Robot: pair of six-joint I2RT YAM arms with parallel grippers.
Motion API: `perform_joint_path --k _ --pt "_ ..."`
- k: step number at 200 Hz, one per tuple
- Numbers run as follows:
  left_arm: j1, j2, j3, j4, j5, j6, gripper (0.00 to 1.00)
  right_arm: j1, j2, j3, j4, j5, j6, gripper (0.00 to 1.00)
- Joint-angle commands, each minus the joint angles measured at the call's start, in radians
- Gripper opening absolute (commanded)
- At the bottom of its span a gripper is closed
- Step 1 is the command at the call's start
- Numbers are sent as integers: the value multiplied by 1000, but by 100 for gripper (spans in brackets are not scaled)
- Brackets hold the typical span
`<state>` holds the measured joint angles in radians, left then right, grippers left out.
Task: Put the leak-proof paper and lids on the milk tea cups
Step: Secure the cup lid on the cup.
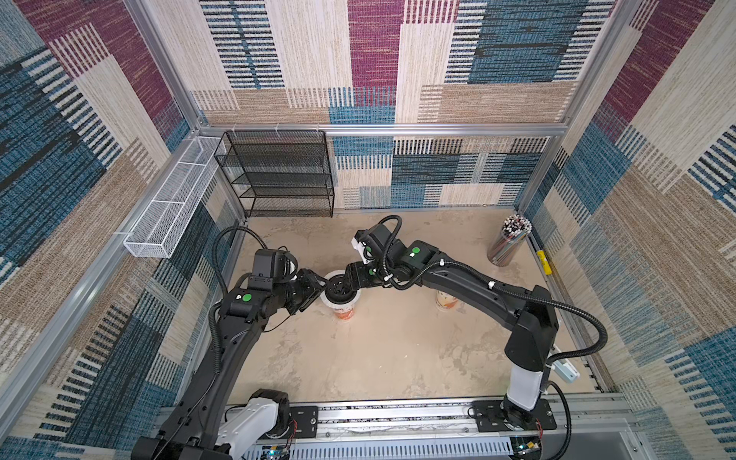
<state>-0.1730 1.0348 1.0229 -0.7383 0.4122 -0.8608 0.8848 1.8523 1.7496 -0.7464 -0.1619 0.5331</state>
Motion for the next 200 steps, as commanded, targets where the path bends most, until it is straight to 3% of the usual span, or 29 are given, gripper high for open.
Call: perform_joint_path --k 1,34,66,84,140,200 --pt "3 2 8 -19 -29 24 50 1 -44 -1 22 43 -41 73" --pt "55 6 20 -19 -20 48 51 5 -142 -108 183 92 -261 80" --pt "119 40 53 -5 41 80 53 6 -299 -375 499 24 -736 86" --pt "130 53 53 4 64 86 53 6 -301 -390 493 -81 -913 90" --pt "132 31 -8 49 91 64 54 6 -202 -332 476 -173 -921 93" --pt "132 32 -23 66 94 54 54 6 -146 -319 468 -156 -914 97"
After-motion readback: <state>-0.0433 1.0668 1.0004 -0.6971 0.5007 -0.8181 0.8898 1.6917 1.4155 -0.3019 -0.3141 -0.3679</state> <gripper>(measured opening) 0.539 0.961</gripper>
